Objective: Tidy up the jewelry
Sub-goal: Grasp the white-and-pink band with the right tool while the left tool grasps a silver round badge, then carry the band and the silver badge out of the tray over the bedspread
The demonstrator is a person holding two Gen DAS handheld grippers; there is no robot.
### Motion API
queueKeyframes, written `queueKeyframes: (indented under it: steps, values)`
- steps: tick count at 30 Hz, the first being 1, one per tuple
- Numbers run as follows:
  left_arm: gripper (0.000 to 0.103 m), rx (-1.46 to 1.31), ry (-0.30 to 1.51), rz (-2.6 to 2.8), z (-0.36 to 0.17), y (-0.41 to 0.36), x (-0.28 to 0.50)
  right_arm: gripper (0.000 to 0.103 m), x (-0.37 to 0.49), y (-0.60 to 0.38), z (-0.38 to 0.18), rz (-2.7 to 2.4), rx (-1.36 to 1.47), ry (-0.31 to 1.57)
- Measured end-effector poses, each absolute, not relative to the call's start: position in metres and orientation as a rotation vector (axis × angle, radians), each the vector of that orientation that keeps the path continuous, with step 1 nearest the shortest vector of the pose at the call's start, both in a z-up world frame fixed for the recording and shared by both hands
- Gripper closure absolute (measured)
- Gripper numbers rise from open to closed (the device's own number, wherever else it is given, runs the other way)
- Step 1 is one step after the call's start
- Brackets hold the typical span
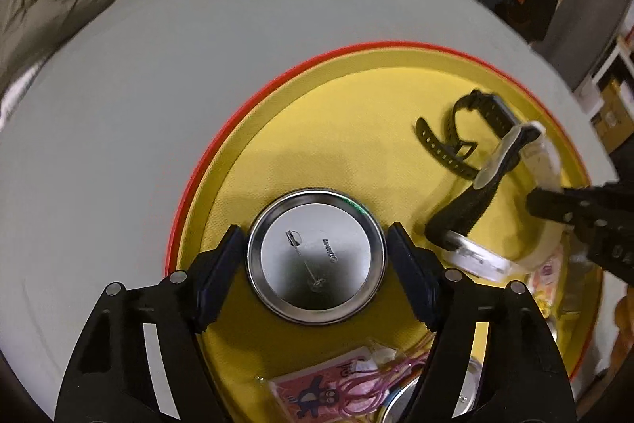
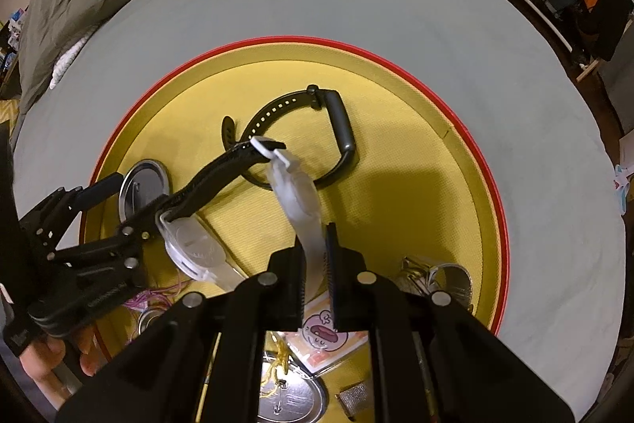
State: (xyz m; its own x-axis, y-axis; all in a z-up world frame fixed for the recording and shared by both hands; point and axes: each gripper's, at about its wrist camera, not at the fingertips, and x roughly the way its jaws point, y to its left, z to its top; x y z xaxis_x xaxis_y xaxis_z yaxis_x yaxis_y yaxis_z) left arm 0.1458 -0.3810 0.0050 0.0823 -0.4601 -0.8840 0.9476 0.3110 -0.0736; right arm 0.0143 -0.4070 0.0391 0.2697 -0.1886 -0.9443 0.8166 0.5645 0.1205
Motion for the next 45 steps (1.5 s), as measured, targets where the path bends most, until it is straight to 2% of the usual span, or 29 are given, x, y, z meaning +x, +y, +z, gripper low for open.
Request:
queueKeyframes:
  steps: [10,20,27,39,45]
  values:
    - [0.031,0.58,0.941,-1.159,0.017,-0.373,0.143,0.093,0.013,-0.407,0.042,-0.741,0.7,1.073]
    - [0.031,0.465,0.915,-1.105,0.043,-0.331,0.169,0.093,0.013,-0.392,0.055,-0.707,0.693,1.009]
    - [0.031,0.382,0.899,-0.99,0.064,-0.281,0.189,0.093,0.024,-0.368,0.073,-0.639,0.665,0.953]
    - [0.031,0.334,0.899,-0.817,0.085,-0.169,0.236,0.093,0.068,-0.291,0.092,-0.459,0.55,0.967]
    - [0.031,0.179,0.902,-0.725,0.084,-0.117,0.283,0.093,0.103,-0.249,0.102,-0.401,0.489,0.971]
